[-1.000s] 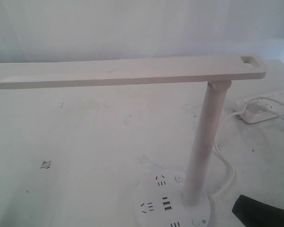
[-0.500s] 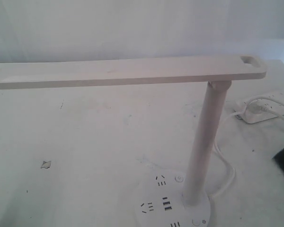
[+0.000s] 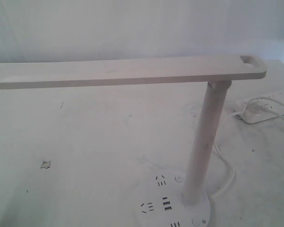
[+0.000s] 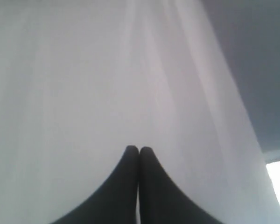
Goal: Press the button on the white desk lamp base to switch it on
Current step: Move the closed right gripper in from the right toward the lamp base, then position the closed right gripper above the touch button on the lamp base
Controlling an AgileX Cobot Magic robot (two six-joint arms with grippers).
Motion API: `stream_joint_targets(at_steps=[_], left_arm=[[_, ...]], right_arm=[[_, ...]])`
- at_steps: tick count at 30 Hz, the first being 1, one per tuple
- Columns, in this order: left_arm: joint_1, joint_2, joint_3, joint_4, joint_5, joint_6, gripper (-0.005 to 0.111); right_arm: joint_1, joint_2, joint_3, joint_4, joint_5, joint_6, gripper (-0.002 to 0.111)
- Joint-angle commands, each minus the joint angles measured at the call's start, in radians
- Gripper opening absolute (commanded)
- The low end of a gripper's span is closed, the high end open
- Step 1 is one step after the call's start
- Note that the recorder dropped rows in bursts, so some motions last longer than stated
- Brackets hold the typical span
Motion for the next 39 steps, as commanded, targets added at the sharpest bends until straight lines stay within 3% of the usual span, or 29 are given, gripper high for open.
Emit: stream_joint_targets(at_steps=[1,6,16,20,27,30,35,39], left_arm=[[-0.005,-0.004,0.003,-0.003,0.003,-0.003,0.0],[-0.005,-0.004,0.003,-0.003,0.003,-0.003,0.0],[-0.005,-0.004,0.003,-0.003,0.003,-0.003,0.0],[-0.005,-0.004,0.003,-0.003,0.003,-0.003,0.0],[-0.005,-0.004,0.003,-0.003,0.003,-0.003,0.0],[-0.005,-0.004,0.003,-0.003,0.003,-0.003,0.0],[-0.005,-0.004,0.003,-0.003,0.003,-0.003,0.0],[-0.005,-0.004,0.003,-0.003,0.003,-0.003,0.0]], right_arm=[[0.003,0.398,-0.12,-0.1,0.036,0.014,0.0],[0.006,0.415,-0.128,-0.1,0.425,0.153,0.0],[0.006,0.047,-0.124,-0.057,1.278,0.157,0.0],[0.006,-0.03,-0.121,0.06,1.369,0.079,0.0],[0.006,0.015,-0.029,0.435,1.586,-0.281,0.0],[0.006,0.042,0.047,0.544,1.578,-0.33,0.0],[0.009,0.045,0.186,0.915,1.577,-0.657,0.0],[0.009,0.045,0.283,1.021,1.542,-0.811,0.0]])
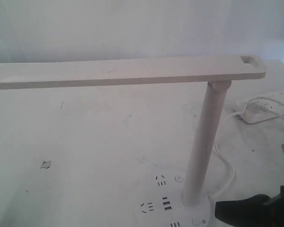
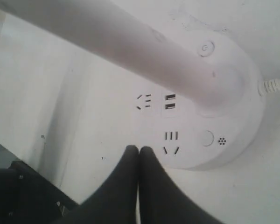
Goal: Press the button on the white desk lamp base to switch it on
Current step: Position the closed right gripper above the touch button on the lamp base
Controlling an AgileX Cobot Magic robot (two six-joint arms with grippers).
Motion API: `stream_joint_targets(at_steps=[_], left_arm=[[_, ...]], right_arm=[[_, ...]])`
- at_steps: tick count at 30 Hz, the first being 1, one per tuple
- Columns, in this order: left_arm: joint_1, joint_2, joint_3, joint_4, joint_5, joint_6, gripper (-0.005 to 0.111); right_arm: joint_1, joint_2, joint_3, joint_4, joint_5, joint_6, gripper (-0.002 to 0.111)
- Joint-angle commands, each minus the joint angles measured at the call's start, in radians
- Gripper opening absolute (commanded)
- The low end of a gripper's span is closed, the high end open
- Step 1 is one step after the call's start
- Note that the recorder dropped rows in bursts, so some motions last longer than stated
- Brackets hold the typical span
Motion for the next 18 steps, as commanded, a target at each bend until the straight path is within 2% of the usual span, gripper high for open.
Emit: stream_joint_targets(at_steps=[1,3,11,18], left_arm=[[-0.005,-0.004,0.003,-0.003,0.003,-0.003,0.0],[-0.005,-0.004,0.003,-0.003,0.003,-0.003,0.0],[-0.005,-0.004,0.003,-0.003,0.003,-0.003,0.0],[-0.005,-0.004,0.003,-0.003,0.003,-0.003,0.0]], right_arm=[[0.001,0.0,0.071,0.113,-0.03,-0.172,0.0],[0.001,0.0,0.088,0.187,-0.043,-0.272,0.0],[0.001,0.053,0.09,0.2,-0.107,-0.368,0.0],[0.024,0.221,0.104,0.364,-0.036,-0.618,0.0]])
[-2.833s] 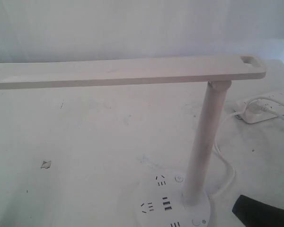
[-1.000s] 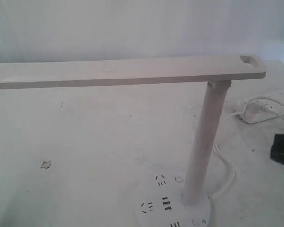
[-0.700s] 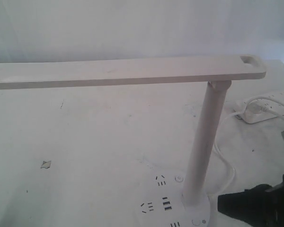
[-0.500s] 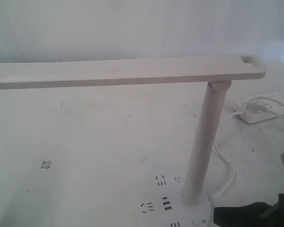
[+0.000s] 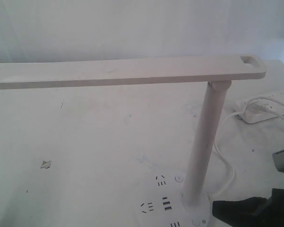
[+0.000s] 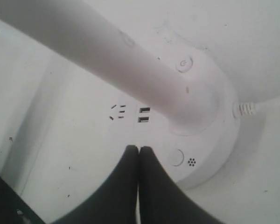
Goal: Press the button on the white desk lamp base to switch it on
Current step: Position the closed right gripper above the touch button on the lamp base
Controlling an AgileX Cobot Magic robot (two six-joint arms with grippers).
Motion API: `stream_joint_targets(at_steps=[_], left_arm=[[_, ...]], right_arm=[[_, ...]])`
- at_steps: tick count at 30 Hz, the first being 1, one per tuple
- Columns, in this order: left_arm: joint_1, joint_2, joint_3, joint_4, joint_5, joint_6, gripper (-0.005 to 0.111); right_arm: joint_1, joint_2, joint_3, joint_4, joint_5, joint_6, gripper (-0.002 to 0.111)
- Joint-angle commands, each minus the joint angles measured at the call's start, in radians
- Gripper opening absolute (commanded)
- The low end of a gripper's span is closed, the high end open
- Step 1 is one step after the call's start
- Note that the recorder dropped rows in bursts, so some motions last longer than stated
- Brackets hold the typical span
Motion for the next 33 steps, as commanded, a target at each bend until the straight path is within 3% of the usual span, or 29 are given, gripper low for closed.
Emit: stream_joint_targets(at_steps=[1,6,12,19,26,33], left_arm=[[-0.005,-0.004,0.003,-0.003,0.003,-0.003,0.0],[-0.005,-0.004,0.003,-0.003,0.003,-0.003,0.0],[-0.005,-0.004,0.003,-0.003,0.003,-0.003,0.0],[-0.005,-0.004,0.003,-0.003,0.003,-0.003,0.0],[-0.005,-0.004,0.003,-0.003,0.003,-0.003,0.0],[-0.005,-0.004,0.003,-0.003,0.003,-0.003,0.0]], right_arm=[[0.038,0.111,0.022,0.15,0.071,-0.218,0.0],[0.145,0.245,0.024,0.268,0.08,-0.426,0.0],[0.282,0.385,-0.002,0.268,0.086,-0.617,0.0],[0.295,0.425,-0.006,0.268,0.077,-0.915,0.0],[0.295,0.425,-0.05,0.268,-0.066,-0.889,0.0],[0.295,0.425,-0.117,0.268,-0.122,-0.602,0.0]])
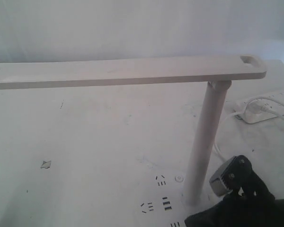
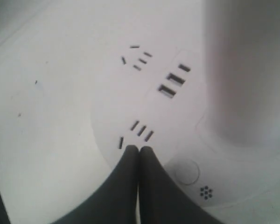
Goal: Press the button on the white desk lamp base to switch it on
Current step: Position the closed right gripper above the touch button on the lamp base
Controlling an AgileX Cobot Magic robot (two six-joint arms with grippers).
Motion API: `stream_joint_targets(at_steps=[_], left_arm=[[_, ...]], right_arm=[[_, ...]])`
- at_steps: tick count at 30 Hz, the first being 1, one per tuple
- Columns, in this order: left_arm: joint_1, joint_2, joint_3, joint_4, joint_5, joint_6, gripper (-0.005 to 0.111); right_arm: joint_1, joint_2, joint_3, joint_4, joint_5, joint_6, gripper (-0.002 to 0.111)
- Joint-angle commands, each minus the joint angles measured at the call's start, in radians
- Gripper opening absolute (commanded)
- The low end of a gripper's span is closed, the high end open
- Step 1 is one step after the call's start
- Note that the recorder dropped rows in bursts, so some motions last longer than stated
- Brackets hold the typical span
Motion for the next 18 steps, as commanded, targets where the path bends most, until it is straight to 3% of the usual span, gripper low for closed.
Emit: stream_joint_targets(at_steps=[1,18], left_arm=[[-0.005,-0.004,0.003,-0.003,0.003,-0.003,0.0],[-0.005,-0.004,0.003,-0.003,0.003,-0.003,0.0]], right_arm=[[0.005,0.0,-0.037,0.001,-0.02,0.185,0.0],[0.005,0.0,-0.054,-0.056,-0.025,0.419,0.0]])
